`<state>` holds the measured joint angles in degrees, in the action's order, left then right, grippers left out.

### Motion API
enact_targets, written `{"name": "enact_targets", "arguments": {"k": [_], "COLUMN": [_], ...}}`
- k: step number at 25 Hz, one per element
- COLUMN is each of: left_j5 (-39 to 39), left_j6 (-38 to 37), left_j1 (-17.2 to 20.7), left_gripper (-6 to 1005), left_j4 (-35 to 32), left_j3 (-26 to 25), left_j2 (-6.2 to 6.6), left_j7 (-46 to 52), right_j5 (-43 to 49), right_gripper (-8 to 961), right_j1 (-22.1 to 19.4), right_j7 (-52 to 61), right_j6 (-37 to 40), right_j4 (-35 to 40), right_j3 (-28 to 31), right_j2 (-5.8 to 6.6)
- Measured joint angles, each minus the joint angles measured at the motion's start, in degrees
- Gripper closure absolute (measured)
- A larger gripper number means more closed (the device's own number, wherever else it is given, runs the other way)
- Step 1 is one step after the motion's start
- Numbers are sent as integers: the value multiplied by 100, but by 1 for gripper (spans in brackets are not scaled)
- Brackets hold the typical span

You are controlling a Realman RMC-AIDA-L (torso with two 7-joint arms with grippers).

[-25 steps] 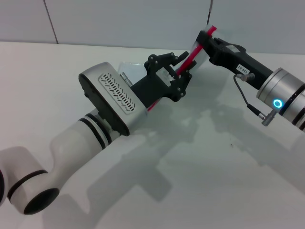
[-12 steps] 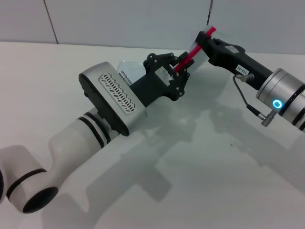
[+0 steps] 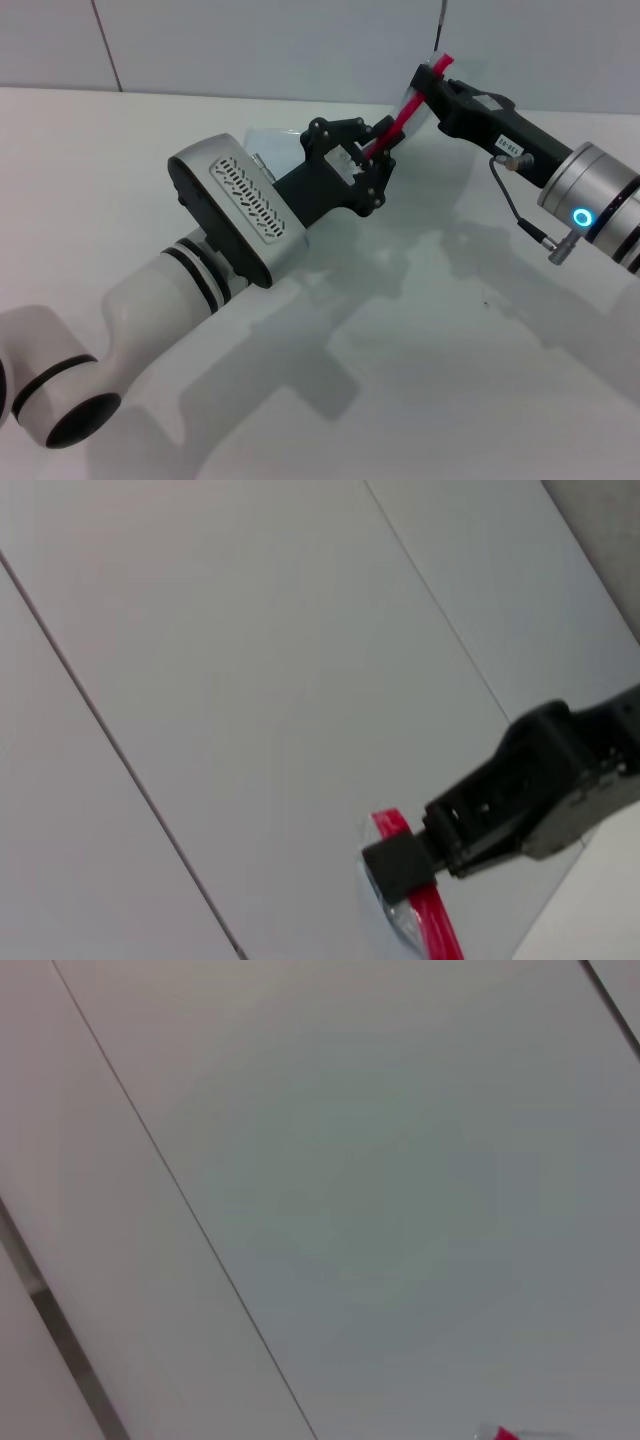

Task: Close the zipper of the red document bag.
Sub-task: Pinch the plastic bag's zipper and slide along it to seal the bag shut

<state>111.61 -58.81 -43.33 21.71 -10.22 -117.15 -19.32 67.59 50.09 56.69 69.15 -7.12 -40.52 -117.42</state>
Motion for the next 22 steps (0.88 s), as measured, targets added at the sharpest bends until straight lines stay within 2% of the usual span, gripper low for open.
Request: {"name": "enact_targets", "arguments": {"k": [16,22], "left_j5": [49,38], "left_j6": [-1,-38], "left_j1": [2,43], "left_gripper": [888,795], "left_j4": [8,63], "left_j3": [-21,-40], "left_j2": [0,-15], "left_j7": [-7,-268], "right_j5": [-1,-2], "right_gripper": [938,938], "right_j1": [0,-19], "right_j7": [0,0], "right_j6": [-10,-17], "right_j4": [1,-14], "right_j3": [-18,23], "right_j2": [1,0]}}
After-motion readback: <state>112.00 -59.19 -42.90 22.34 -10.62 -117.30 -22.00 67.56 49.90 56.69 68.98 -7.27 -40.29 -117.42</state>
